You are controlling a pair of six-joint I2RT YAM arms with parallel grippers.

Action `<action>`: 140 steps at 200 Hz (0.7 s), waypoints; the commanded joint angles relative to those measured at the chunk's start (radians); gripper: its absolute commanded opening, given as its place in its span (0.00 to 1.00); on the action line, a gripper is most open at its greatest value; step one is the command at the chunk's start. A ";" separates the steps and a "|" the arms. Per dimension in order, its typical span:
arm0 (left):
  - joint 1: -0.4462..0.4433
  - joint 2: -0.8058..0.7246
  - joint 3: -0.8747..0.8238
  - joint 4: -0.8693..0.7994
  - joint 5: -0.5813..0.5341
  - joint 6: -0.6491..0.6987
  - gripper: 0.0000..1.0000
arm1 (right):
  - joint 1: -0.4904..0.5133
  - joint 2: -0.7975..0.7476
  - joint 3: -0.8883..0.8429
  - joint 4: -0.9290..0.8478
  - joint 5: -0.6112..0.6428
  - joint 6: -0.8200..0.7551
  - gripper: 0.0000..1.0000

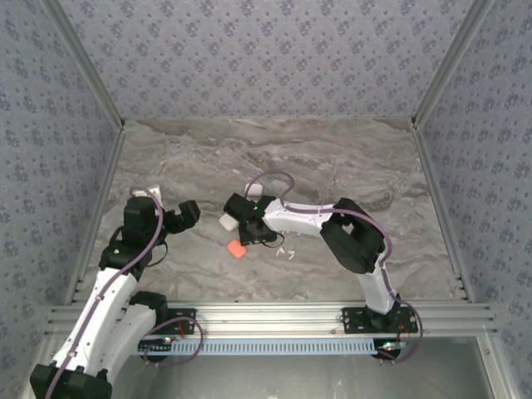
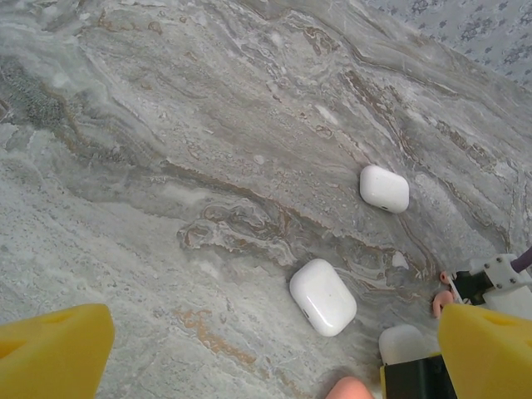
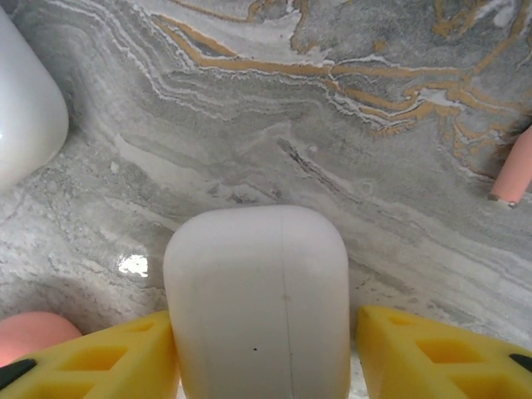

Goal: Insert wireless bluetooth earbuds into charging case

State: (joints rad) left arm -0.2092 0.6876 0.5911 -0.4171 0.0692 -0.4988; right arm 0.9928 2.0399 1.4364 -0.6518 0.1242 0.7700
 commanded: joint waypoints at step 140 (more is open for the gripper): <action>0.005 0.203 0.245 0.045 0.517 0.099 0.88 | 0.000 -0.560 -0.235 0.247 0.148 -0.797 0.45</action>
State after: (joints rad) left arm -0.2092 0.8734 0.7475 -0.4030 0.3946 -0.4603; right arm 0.9909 1.5860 1.2434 -0.4992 0.2382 0.2150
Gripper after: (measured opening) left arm 0.898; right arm 0.452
